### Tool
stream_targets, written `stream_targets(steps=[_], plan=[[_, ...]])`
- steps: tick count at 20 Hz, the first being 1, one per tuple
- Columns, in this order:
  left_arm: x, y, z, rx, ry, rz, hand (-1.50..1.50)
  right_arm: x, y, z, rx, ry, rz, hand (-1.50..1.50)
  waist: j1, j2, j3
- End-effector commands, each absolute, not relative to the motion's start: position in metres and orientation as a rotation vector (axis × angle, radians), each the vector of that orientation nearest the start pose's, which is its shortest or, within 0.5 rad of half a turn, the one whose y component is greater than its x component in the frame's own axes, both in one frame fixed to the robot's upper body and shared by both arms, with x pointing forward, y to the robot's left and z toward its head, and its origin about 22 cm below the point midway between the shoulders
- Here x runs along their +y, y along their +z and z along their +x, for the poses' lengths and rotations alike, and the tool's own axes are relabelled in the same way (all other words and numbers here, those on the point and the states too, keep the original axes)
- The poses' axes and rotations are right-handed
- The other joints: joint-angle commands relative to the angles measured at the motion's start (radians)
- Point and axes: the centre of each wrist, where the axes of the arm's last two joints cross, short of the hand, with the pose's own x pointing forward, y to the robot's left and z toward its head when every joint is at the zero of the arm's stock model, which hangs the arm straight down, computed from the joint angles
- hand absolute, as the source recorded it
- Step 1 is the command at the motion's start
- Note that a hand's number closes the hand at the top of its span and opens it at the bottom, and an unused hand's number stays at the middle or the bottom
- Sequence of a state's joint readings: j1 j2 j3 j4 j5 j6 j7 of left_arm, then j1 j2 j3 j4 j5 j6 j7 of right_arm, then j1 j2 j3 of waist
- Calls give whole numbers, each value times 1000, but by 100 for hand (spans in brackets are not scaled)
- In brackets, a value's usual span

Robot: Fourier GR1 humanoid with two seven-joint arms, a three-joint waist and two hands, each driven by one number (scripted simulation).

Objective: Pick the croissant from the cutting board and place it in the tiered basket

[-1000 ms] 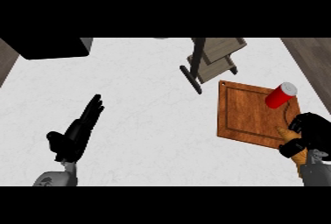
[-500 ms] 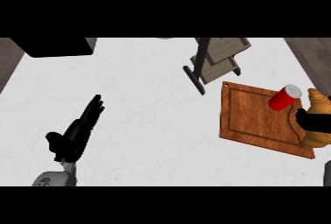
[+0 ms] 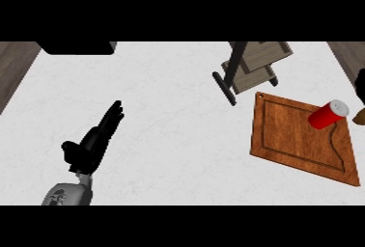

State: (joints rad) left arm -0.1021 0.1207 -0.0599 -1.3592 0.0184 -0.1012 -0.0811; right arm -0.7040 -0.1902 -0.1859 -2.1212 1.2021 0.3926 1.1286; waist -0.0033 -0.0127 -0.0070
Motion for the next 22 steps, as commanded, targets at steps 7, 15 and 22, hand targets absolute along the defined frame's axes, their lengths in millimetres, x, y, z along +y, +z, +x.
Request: stream_targets(steps=[7, 15, 22], plan=[[233, -22, 269, -1529, -263, -96, 0, -199, 396, 308, -1014, -159, -1367, 150, 38, 15, 2], [231, -15, 272, -1552, -266, -115, 0, -238, 419, 378, -996, -121, -1271, 150, 59, 30, 6], [238, -23, 277, -1550, -277, -103, 0, -227, 401, 424, -983, -100, -1216, 150, 50, 33, 5]])
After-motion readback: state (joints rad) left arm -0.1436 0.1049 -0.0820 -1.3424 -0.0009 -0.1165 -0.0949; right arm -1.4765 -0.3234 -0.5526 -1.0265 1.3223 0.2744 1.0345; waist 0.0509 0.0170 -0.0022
